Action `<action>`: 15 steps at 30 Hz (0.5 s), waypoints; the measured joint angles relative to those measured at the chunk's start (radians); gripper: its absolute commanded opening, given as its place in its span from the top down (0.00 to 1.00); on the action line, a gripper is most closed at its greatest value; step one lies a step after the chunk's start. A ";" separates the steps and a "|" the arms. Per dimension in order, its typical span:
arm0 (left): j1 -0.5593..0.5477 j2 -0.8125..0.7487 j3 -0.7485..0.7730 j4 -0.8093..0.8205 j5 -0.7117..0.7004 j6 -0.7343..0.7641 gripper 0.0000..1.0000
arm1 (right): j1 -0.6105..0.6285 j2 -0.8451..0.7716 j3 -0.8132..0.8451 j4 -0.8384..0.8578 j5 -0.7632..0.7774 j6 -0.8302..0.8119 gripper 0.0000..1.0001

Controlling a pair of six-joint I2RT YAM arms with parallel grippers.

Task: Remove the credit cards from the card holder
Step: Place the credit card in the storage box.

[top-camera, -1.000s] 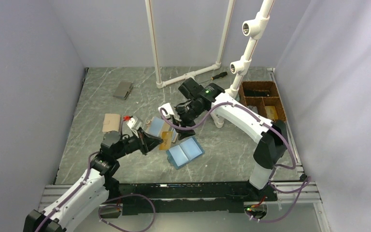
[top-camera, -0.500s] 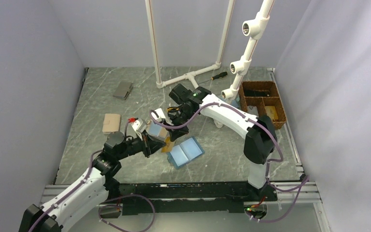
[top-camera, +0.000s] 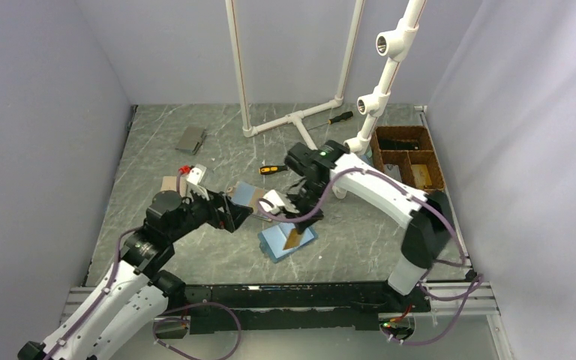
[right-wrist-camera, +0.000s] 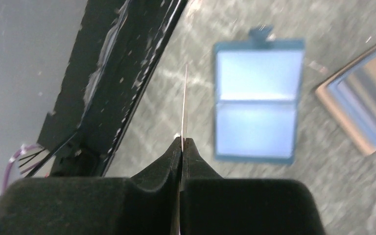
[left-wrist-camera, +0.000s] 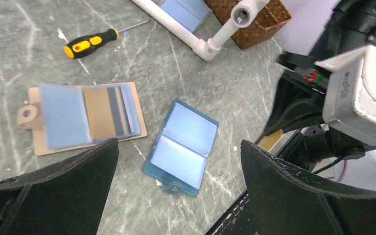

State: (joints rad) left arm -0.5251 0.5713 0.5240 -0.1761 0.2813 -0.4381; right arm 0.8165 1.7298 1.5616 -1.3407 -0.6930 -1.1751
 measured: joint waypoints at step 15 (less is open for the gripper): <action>0.004 0.228 0.351 -0.386 -0.127 0.275 0.01 | -0.411 -0.476 -0.347 -0.067 0.118 -0.087 1.00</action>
State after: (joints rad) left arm -0.5213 0.7994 0.8749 -0.5625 0.1543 -0.1631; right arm 0.4053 1.2537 1.2144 -1.4078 -0.5747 -1.2617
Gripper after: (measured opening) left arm 0.994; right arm 0.008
